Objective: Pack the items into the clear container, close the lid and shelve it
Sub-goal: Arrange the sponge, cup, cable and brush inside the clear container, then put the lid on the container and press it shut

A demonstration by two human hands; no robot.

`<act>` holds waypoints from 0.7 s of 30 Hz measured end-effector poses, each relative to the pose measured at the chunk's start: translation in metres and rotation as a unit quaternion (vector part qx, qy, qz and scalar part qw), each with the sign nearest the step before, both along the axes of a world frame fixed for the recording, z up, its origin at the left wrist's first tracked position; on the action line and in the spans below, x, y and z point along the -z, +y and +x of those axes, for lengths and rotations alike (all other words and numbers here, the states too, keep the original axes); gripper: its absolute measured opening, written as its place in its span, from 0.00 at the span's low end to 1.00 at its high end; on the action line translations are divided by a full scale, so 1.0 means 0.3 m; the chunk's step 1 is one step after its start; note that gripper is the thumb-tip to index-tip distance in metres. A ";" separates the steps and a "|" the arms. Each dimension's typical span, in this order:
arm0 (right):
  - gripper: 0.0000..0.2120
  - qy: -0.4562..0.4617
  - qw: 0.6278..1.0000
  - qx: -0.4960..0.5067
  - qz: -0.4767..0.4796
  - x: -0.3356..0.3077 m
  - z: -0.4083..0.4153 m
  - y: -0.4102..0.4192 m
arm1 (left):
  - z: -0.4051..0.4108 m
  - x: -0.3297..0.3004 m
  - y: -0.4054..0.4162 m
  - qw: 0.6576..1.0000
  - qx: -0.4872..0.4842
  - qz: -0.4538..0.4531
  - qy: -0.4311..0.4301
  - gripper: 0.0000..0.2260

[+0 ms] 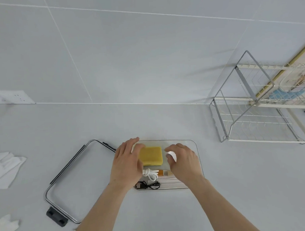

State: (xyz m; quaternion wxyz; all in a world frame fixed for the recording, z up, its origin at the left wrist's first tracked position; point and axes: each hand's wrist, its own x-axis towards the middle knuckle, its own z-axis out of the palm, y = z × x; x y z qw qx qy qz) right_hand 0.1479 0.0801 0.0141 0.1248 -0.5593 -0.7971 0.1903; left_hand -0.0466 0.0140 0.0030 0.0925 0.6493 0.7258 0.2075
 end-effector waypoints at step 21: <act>0.37 0.007 0.954 -0.054 -0.296 0.073 -0.669 -0.153 | -0.456 0.090 -0.507 0.831 -0.505 -0.156 -0.176 0.30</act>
